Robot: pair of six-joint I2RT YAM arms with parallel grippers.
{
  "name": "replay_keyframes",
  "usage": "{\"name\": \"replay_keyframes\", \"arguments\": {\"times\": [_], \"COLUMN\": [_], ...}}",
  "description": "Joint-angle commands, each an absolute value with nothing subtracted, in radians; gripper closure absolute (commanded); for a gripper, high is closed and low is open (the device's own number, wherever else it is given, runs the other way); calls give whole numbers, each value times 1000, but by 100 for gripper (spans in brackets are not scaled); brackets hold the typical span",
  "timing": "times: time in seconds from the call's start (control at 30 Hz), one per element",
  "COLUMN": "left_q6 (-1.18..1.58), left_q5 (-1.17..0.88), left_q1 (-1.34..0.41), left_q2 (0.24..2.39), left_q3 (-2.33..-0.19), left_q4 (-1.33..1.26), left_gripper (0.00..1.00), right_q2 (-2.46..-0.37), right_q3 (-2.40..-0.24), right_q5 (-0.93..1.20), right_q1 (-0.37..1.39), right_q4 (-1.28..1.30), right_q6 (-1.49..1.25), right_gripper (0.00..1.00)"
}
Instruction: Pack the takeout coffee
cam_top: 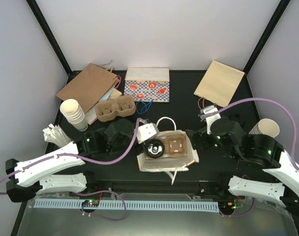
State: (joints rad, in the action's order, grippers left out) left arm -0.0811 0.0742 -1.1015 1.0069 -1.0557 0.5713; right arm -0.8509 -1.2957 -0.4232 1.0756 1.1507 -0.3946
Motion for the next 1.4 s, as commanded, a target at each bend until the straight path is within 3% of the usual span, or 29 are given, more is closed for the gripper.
{"name": "replay_keyframes", "arguments": {"times": [0.0, 0.27, 0.43, 0.73, 0.97, 1.2, 1.37], "left_q6": [-77, -8, 5, 127, 184, 139, 120], "left_q5": [197, 400, 561, 643, 701, 459, 259], "left_q1": [-1213, -1473, -1655, -1755, -1712, -1460, -1261], "left_q2": [978, 978, 1041, 1210, 1182, 1041, 1069], "left_q3": [-1043, -1016, -1040, -1159, -1162, -1088, -1149], "left_q4": [576, 578, 609, 746, 718, 540, 558], "left_gripper": [98, 98, 99, 98, 99, 99, 99], "right_q2": [-773, -715, -715, -702, -706, -725, -752], "right_q3": [-1330, -1298, -1269, -1225, -1221, -1225, -1246], "right_q5": [-543, -734, -737, -732, -728, -718, -729], "right_q1": [1072, 1072, 1072, 1072, 1071, 1072, 1072], "right_q4": [1123, 1090, 1052, 1019, 1017, 1020, 1051], "right_q6": [-440, -463, -447, -434, -421, -417, -425], "right_gripper": [0, 0, 0, 0, 0, 0, 0]}}
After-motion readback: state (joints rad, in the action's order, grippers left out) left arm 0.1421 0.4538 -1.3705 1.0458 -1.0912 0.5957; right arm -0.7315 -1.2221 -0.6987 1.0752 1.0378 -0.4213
